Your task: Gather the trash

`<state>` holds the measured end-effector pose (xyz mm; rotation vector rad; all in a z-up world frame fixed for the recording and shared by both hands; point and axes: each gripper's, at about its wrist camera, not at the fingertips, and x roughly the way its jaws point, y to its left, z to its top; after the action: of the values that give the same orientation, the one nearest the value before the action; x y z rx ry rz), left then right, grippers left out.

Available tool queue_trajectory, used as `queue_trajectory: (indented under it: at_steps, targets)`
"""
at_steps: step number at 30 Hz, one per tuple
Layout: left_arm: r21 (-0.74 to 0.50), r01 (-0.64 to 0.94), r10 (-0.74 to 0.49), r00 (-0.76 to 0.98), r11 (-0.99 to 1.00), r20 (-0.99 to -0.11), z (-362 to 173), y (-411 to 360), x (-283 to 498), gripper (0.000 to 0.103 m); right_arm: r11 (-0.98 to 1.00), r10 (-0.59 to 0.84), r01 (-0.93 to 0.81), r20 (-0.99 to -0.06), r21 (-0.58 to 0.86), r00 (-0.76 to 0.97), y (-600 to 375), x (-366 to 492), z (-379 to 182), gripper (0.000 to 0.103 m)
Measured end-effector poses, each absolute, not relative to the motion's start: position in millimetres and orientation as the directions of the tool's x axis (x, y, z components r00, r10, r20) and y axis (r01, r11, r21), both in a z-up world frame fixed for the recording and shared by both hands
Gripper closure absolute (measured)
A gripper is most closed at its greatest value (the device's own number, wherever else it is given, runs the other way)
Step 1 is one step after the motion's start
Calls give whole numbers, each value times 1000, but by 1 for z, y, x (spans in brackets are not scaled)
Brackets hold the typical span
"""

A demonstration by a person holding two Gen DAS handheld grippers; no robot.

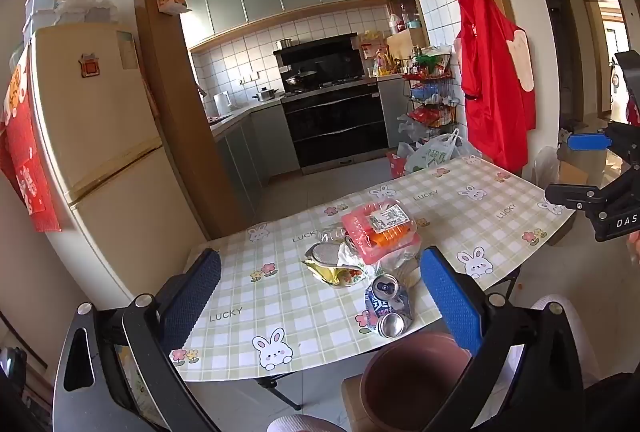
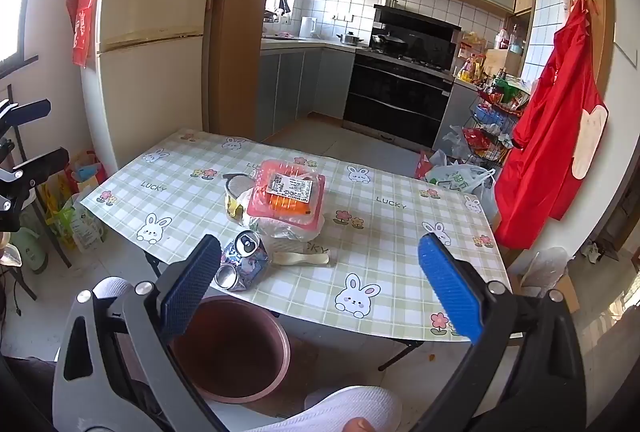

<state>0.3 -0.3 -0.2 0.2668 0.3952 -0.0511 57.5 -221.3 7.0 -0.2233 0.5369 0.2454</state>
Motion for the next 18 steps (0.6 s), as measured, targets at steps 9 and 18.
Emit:
queue_trajectory:
  at_steps: [9, 18]
  targets:
    - [251, 100, 4, 923, 963, -384, 0, -1, 0, 5, 947, 172, -287, -528, -143, 831, -223, 56, 8, 6]
    - [246, 95, 6, 925, 965, -379, -2, -6, 2, 5, 947, 172, -286, -527, -143, 832, -223, 55, 7, 6]
